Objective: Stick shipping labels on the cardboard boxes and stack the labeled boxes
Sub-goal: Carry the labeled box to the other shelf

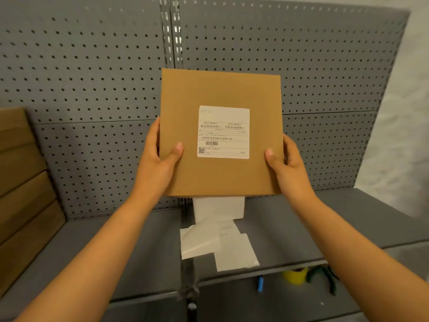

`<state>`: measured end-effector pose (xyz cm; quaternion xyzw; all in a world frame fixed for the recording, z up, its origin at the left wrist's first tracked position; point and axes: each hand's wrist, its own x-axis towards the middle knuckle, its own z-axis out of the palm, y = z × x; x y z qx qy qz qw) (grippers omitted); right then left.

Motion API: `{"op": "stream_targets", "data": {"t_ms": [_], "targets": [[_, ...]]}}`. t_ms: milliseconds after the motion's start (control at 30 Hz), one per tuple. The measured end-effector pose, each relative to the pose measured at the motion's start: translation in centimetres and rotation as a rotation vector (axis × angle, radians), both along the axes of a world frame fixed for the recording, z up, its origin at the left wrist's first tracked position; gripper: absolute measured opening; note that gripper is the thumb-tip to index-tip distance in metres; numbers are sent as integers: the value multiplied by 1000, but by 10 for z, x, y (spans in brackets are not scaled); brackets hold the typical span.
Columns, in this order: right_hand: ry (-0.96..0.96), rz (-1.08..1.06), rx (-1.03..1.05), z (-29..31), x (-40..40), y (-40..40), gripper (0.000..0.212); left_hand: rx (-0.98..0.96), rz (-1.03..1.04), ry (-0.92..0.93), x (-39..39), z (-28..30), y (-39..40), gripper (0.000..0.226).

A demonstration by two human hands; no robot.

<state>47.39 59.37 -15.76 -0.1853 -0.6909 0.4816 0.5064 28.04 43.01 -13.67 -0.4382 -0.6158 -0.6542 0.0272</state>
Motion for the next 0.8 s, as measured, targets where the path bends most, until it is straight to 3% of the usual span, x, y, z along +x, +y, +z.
{"op": "stream_targets", "data": {"t_ms": [533,800], "targets": [[-20,-151,-61,-21,83,79,53,-98,-48,11,71,-18,103,68],[-67,-145,-98,-35,116,140,55,-156,43,-13,110,-31,159,70]]}}
